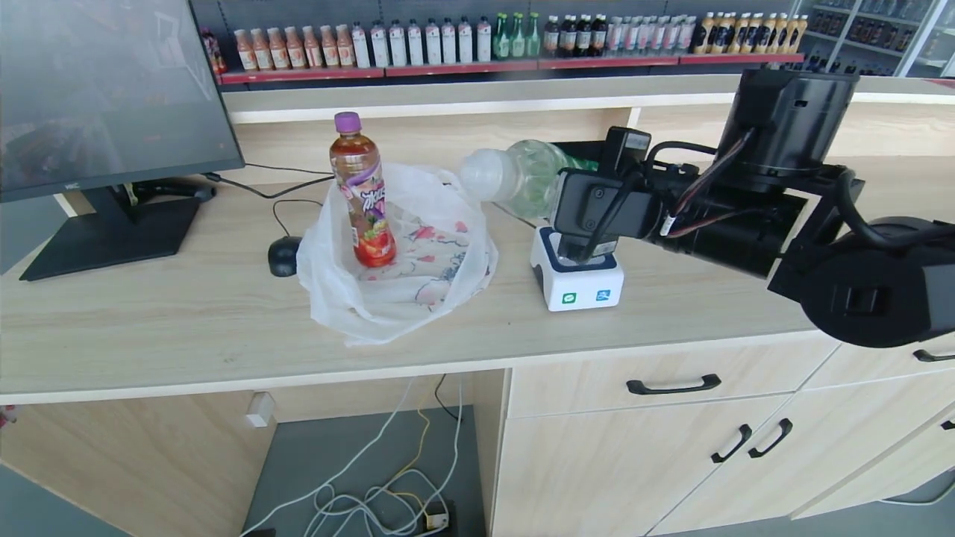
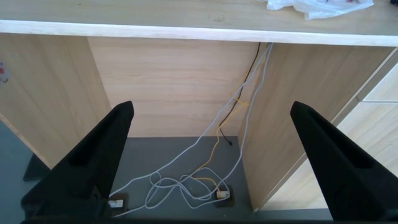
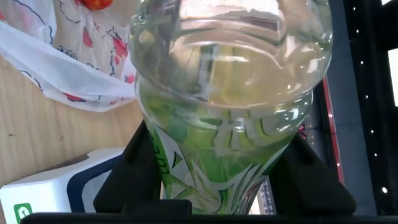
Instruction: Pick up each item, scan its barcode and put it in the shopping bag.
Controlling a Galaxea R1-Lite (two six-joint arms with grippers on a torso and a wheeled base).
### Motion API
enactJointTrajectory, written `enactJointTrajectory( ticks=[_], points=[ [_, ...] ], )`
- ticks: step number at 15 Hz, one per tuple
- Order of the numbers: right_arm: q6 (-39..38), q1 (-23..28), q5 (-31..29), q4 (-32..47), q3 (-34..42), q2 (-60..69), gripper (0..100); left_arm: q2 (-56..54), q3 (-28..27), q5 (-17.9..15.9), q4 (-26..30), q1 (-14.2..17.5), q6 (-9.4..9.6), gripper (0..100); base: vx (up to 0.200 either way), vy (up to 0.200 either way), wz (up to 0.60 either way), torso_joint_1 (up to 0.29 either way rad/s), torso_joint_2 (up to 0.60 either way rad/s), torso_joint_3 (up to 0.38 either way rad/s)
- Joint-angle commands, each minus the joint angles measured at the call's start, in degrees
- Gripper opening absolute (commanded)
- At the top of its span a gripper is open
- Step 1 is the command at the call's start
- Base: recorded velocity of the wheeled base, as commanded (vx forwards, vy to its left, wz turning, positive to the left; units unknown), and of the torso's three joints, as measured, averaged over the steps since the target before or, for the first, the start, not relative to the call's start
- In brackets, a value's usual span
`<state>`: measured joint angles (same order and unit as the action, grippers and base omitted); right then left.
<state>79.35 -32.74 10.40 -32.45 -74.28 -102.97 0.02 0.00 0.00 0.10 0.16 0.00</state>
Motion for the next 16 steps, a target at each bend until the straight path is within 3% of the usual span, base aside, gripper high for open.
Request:
enactJointTrajectory(
  ticks=[1,8,16],
  points=[
    [0.3,-0.9,0.2,-0.1,0.3,-1.7,0,0.0,0.0,0.0,0.0,0.0,0.00,100,0.000,0.000,0.00,0.000,0.00,0.000],
    [3.4,-0.3,3.7,-0.1,5.2,-2.1,0,0.0,0.0,0.0,0.0,0.0,0.00,100,0.000,0.000,0.00,0.000,0.00,0.000],
    [3.4,-0.2,4.2,-0.2,2.5,-4.8,0,0.0,0.0,0.0,0.0,0.0,0.00,100,0.000,0.000,0.00,0.000,0.00,0.000]
  ],
)
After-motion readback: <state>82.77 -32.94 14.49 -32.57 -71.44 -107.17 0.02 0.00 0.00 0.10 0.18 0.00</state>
